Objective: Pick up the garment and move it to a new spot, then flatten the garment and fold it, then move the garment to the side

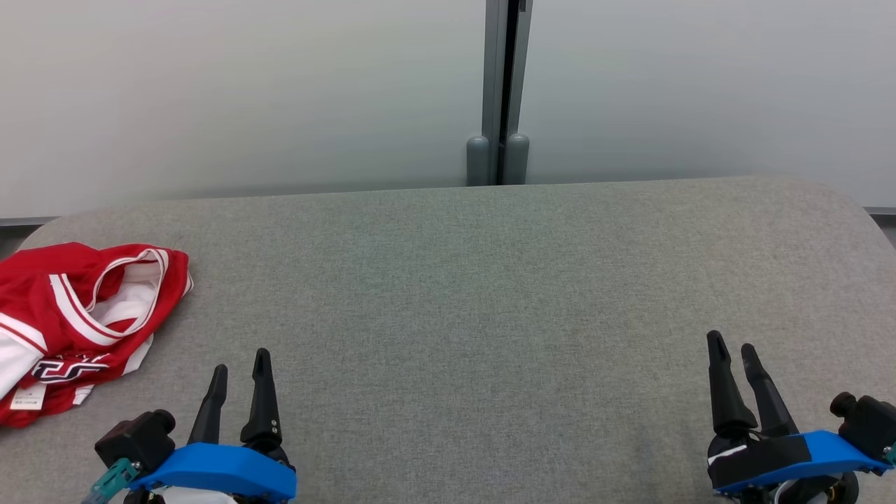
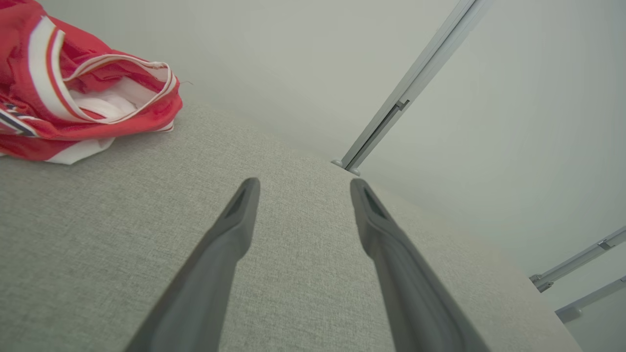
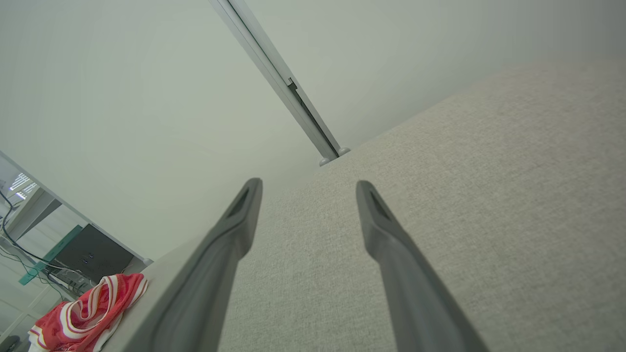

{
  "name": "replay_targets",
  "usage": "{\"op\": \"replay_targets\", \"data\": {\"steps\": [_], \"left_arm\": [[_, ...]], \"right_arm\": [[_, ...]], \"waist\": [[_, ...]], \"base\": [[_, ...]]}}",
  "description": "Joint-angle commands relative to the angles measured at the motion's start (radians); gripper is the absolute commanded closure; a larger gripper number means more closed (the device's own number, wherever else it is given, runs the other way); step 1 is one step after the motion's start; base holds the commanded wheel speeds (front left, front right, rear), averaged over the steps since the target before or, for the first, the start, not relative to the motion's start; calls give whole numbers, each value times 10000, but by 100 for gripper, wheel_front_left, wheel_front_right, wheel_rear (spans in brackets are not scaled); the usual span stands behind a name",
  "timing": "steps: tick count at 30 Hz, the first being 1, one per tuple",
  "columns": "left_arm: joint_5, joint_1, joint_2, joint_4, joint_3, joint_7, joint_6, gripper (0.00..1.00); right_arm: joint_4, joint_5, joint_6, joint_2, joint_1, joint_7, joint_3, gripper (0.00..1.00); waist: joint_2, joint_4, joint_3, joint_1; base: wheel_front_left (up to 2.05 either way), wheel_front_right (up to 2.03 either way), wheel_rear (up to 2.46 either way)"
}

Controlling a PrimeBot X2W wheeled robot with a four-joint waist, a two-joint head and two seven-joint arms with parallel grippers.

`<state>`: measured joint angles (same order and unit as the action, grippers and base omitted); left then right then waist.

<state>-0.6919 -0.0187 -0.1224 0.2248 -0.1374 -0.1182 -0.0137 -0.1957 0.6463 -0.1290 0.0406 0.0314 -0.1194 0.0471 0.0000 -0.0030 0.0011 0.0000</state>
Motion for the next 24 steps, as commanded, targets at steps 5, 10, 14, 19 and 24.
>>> {"op": "replay_targets", "data": {"steps": [5, 10, 14, 19, 24], "left_arm": [[882, -28, -160, -105, -231, -252, 104, 0], [1359, -32, -247, -163, -339, -363, 152, 0], [1776, 8, -314, -197, -468, -457, 150, 0], [2223, 72, -369, -181, -583, -580, 210, 0], [2578, 139, -355, -148, -627, -706, 321, 0]], "right_arm": [[193, -903, -18, 89, -43, -226, -23, 0], [211, -1335, -19, 93, -71, -295, -31, 0], [228, -1760, -19, 97, -99, -364, -37, 0], [209, -2276, -20, 102, -114, -363, -90, 0], [237, -2727, -21, 107, -163, -431, -108, 0]], "waist": [[0, -31, 12, 0], [0, -30, 15, 0], [0, -20, 9, 0], [0, 5, -3, 0], [0, 26, -11, 0]], "base": [[0, 0, 0], [0, 0, 0], [0, 0, 0], [0, 0, 0], [0, 0, 0]]}}
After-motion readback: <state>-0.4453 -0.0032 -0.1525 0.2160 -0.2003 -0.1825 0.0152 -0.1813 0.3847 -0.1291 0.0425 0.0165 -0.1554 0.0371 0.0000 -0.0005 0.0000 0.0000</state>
